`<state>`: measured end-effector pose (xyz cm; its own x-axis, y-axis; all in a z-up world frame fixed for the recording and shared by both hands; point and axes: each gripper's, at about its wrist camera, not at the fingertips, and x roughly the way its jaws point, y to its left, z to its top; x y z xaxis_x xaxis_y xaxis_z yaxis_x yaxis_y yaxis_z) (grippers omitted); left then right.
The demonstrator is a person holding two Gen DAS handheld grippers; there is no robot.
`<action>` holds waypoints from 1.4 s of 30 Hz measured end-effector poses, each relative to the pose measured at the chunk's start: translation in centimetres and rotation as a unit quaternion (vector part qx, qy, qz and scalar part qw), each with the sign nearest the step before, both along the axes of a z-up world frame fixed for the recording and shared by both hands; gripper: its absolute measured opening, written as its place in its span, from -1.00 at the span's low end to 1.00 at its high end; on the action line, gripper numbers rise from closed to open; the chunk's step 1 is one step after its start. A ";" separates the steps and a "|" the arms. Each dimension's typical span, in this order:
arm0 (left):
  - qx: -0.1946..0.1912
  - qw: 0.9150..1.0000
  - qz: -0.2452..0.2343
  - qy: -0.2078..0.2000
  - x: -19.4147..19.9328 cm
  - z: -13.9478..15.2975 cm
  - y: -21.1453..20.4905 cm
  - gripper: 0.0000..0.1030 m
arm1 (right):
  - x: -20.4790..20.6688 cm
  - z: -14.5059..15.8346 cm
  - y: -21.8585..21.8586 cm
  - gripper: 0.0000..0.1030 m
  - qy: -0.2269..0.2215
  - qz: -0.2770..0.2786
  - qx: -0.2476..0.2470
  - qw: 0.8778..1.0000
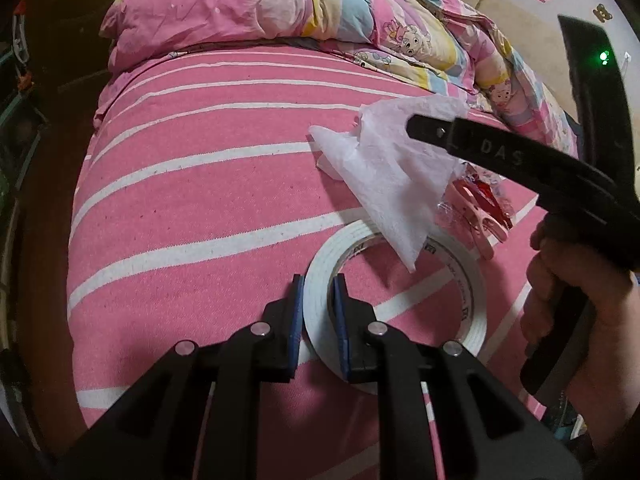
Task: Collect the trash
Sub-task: 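Grasp the white tape roll with the left tool while the right tool grasps tissue, then lift the tape roll and tissue and carry both over the bin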
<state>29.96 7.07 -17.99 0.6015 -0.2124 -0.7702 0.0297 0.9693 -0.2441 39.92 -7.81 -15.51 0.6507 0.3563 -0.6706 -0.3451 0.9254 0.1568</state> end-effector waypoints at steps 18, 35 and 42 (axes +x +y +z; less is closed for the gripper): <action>-0.034 0.999 0.024 -0.029 -0.8 2.4 1.5 -0.72 | -4.0 5.7 -2.7 -0.97 -0.083 -0.015 0.061 0.995; -0.067 0.994 0.049 -0.068 -4.9 6.4 1.1 -0.72 | -11.5 9.9 -5.7 -0.97 -0.100 -0.011 0.065 0.993; -0.076 0.992 0.059 -0.077 -8.3 8.0 -0.5 -0.72 | -16.0 12.0 -8.4 -0.97 -0.103 -0.021 0.077 0.992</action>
<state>21.64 6.59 -10.01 0.7370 -0.2407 -0.6316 -0.0335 0.9203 -0.3898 23.96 -16.22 -3.53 0.7848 0.4129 -0.4622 -0.3453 0.9106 0.2272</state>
